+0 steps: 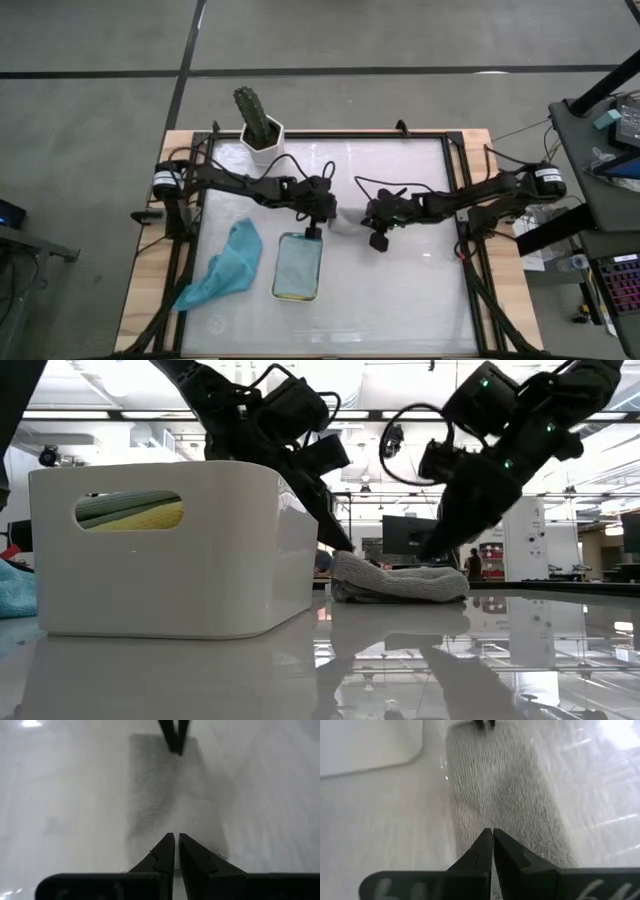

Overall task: Fold microfiber towels
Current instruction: Fold the gray microfiber towel

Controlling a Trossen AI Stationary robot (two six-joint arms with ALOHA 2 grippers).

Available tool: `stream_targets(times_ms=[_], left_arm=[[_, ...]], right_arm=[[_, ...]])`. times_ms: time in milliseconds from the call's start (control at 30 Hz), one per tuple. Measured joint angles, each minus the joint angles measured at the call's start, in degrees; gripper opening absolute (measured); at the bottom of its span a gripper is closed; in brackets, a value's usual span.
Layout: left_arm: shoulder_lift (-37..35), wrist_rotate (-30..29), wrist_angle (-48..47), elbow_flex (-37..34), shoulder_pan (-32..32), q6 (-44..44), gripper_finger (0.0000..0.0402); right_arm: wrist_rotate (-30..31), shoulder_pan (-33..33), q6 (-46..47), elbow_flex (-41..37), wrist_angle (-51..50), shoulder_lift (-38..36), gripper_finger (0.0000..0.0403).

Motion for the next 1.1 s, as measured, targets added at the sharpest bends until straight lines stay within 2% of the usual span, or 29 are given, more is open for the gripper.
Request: stream_targets(times_ms=[200,400,467,567,633,833,967,1100], left_arm=[[1.28,1.28,1.46,0.09,-0.33,-0.2,0.0011],[2.93,1.88,1.85,0.18,-0.33,-0.38,0.0011],[3.55,1.67,1.52,0.11,-0.32,-0.22,0.0011],[4.45,1.67,1.5,0.13,-0.2,-0.3,0.0011],[4.51,1.46,1.52,0.13,-0.19,-0.2,0.0011],[3.63,1.17,1.0,0.17,-0.11,-0.1,0.0011],[3.28,1.17,1.4,0.19,-0.11,0.28,0.0011],[2.98,1.17,1.41,0.37,-0.11,0.24,0.0011]], right_arm=[[-3.27,0.38,0.01,-0.33,-0.24,-2.74,0.0009],[-2.9,0.37,0.17,-0.42,-0.08,0.75,0.0008],[-1.34,0.22,0.15,-0.46,0.05,2.56,0.0009],[4.39,-0.39,0.45,-0.48,-2.35,4.23,0.0009],[5.0,-1.08,0.53,-0.48,-3.27,4.39,0.0009],[3.97,-1.27,0.04,0.2,-5.46,2.2,0.0009],[1.25,-1.45,-0.4,1.58,-8.54,-0.56,0.0012],[-2.67,-1.53,-0.5,2.39,-7.06,-2.19,0.0028]])
